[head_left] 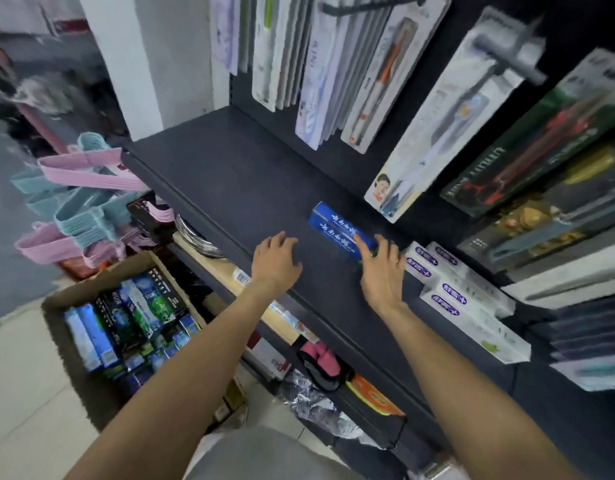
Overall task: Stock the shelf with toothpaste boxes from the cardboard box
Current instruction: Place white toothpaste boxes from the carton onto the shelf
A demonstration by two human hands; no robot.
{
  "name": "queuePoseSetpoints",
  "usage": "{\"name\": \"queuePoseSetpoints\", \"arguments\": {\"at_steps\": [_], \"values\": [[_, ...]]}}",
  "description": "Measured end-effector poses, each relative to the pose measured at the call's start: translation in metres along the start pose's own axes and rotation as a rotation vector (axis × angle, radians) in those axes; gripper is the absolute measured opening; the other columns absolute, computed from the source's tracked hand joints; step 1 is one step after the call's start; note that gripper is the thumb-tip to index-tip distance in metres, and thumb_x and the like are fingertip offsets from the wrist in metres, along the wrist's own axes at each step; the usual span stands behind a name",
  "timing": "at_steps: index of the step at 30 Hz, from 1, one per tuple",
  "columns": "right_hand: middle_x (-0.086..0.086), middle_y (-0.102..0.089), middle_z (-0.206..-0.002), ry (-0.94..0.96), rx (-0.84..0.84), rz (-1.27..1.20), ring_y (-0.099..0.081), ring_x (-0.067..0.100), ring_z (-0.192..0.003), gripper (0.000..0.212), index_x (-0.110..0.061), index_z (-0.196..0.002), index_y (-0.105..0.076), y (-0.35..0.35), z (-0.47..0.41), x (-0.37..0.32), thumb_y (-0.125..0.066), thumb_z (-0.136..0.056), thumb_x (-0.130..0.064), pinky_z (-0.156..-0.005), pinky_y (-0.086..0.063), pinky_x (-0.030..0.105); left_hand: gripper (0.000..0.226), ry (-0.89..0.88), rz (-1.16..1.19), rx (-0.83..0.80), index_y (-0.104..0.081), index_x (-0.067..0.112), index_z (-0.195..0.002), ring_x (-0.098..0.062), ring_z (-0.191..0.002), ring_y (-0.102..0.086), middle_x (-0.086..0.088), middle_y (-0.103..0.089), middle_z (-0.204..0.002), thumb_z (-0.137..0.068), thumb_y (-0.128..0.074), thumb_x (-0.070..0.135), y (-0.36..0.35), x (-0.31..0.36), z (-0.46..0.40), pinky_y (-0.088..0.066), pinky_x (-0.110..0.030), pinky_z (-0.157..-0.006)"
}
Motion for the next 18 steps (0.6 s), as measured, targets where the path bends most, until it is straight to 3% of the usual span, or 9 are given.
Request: {"name": "queuePoseSetpoints", "arguments": {"at_steps": [2,4,6,8,14,18], "values": [[0.018,-0.045,-0.14,0.069,-0.009,0.074,-0.045,0.034,-0.127,0.074,-0.013,-0.14,-0.042,-0.006,-0.015,-0.008,-0.071,-0.072,-0.008,-0.102,-0.037,0.048,0.068,-0.049,-0.243,-0.053,-0.028,0.021,-0.146,-0.024,-0.145,-0.013,-0.004,-0.017,-0.157,-0.089,-0.053,0.047,-0.001,-0.011,0.0,-0.005,-0.044,-0.118],[0.017,-0.025,-0.153,0.132,-0.075,0.068,-0.025,0.031,-0.141,0.074,-0.007,-0.148,-0.02,-0.016,-0.019,-0.02,-0.06,-0.087,-0.018,-0.114,-0.021,0.046,0.075,-0.091,-0.337,-0.087,-0.023,0.022,-0.148,-0.02,-0.146,-0.008,-0.001,-0.012,-0.158,-0.087,-0.05,0.057,-0.003,-0.021,0.003,0.001,-0.046,-0.118],[0.017,-0.001,-0.158,0.128,-0.15,0.083,-0.002,0.032,-0.146,0.068,-0.015,-0.151,-0.002,-0.025,-0.022,-0.03,-0.042,-0.098,-0.029,-0.117,-0.004,0.047,0.077,-0.13,-0.37,-0.094,-0.021,0.023,-0.149,-0.019,-0.146,-0.008,0.0,-0.011,-0.159,-0.086,-0.047,0.061,-0.002,-0.024,0.004,0.002,-0.046,-0.118],[0.014,0.011,-0.158,0.052,-0.215,0.085,0.008,0.03,-0.146,0.062,-0.02,-0.151,0.003,-0.026,-0.029,-0.035,-0.027,-0.1,-0.041,-0.115,0.002,0.049,0.078,-0.152,-0.39,-0.104,-0.021,0.023,-0.149,-0.02,-0.146,-0.009,-0.001,-0.011,-0.159,-0.086,-0.046,0.063,0.001,-0.023,0.004,0.002,-0.045,-0.118],[0.01,0.018,-0.157,-0.068,-0.348,0.174,0.014,0.025,-0.145,0.062,-0.011,-0.151,0.0,-0.023,-0.068,-0.027,-0.015,-0.101,-0.044,-0.117,0.005,0.05,0.076,-0.181,-0.424,-0.131,-0.018,0.022,-0.15,-0.019,-0.146,-0.009,-0.001,-0.009,-0.159,-0.089,-0.043,0.061,0.002,-0.027,0.002,0.0,-0.045,-0.118],[0.007,0.007,-0.159,-0.01,-0.227,0.056,0.01,0.021,-0.146,0.059,-0.003,-0.147,-0.021,-0.012,-0.054,-0.05,-0.022,-0.101,-0.04,-0.116,0.006,0.048,0.065,-0.219,-0.276,-0.078,-0.027,0.02,-0.147,-0.017,-0.146,-0.01,-0.001,-0.015,-0.158,-0.092,-0.047,0.047,0.003,-0.029,0.009,-0.001,-0.042,-0.118]]}}
Point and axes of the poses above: each hand's wrist, its own z-axis away from the middle knuckle, its own y-axis out of the back of the hand, x = y × z, the point moved 4 cm from there along -z, towards the middle knuckle
